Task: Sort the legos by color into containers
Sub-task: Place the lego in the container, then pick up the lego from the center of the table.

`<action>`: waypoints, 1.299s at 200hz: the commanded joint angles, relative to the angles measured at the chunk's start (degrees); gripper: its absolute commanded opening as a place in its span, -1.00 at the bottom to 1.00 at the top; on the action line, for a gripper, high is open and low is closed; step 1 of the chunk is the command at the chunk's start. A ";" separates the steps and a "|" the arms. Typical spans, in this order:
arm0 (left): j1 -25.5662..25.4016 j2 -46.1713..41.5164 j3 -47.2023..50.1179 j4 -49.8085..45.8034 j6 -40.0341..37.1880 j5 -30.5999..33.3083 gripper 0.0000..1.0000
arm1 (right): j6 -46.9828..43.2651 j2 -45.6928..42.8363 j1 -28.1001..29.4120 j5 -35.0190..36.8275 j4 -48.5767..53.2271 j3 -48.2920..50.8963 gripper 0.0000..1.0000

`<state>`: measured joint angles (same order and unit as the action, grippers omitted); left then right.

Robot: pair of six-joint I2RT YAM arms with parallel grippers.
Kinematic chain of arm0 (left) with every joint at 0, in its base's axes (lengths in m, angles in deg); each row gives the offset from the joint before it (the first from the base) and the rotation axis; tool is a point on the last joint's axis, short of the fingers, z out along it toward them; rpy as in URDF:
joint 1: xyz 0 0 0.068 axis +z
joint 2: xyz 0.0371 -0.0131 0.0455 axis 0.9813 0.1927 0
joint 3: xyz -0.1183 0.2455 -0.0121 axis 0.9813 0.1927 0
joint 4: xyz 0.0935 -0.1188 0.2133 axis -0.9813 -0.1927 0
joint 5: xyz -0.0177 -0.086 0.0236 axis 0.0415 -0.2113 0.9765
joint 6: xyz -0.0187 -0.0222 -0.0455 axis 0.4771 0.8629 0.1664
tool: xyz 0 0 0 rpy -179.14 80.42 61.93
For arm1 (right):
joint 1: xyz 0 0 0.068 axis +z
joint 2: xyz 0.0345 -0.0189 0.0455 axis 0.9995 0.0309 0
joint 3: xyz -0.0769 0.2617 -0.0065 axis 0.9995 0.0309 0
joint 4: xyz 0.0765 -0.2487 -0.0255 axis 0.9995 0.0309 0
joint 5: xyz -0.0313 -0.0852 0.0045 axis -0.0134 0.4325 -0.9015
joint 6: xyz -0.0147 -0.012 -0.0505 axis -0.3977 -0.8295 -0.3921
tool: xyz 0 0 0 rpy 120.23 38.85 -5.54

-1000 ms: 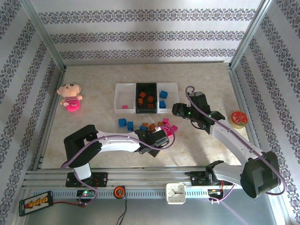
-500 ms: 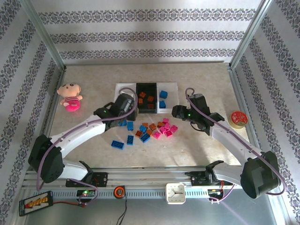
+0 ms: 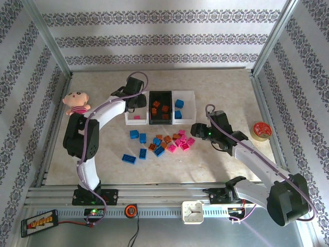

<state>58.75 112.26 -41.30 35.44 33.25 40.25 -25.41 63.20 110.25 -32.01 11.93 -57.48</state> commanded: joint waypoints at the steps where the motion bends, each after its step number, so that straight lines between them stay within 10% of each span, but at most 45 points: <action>1: 0.50 2.60 -4.21 -4.28 -1.09 -0.77 -0.23 | 0.28 -1.03 1.13 -0.87 2.03 2.34 0.28; 114: -4.19 -21.38 12.07 3.48 3.61 -8.92 1.00 | -2.95 9.05 11.38 0.53 2.03 0.04 0.31; 260: -8.69 -58.19 45.01 1.19 14.03 -5.94 0.99 | -6.97 26.30 18.75 11.41 5.54 -8.96 0.08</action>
<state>50.70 55.80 2.54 38.98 45.42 32.40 -31.55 87.97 128.26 -23.82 15.99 -64.50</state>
